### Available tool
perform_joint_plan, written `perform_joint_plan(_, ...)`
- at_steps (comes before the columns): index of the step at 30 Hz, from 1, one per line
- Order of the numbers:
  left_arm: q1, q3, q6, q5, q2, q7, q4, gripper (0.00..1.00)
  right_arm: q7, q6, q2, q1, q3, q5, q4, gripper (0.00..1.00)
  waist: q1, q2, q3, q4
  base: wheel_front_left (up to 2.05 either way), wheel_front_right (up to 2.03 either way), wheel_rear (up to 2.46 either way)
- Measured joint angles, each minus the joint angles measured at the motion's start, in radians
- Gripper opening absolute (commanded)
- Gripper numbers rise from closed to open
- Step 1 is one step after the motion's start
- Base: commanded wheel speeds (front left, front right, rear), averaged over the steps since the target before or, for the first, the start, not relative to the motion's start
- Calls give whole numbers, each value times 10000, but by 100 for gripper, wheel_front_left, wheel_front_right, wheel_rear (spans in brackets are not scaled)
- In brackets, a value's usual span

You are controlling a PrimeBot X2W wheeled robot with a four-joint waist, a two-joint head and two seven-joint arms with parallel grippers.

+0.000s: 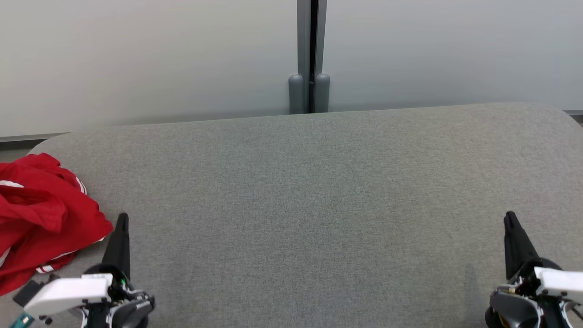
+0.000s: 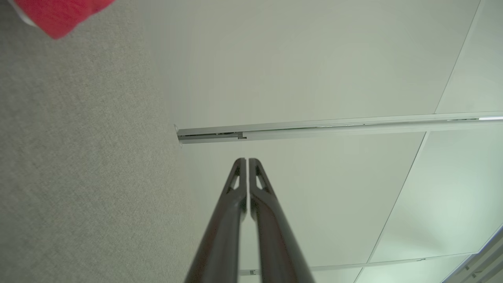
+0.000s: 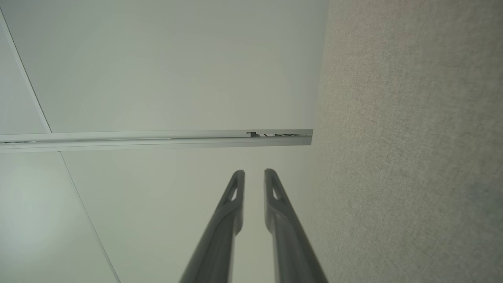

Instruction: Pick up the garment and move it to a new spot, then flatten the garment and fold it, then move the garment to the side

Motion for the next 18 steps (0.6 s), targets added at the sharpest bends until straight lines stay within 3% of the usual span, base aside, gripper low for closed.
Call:
perform_joint_plan(10,176,-190,6,127,-40,-238,48,100,-309,-2,44,150,249,-222,113,100,0,0,15,-1,0,0,0)
perform_joint_plan(18,30,-562,6,855,169,-757,-121,100,-732,-2,-136,-64,556,-1229,-84,100,0,0,28,-4,0,0,0)
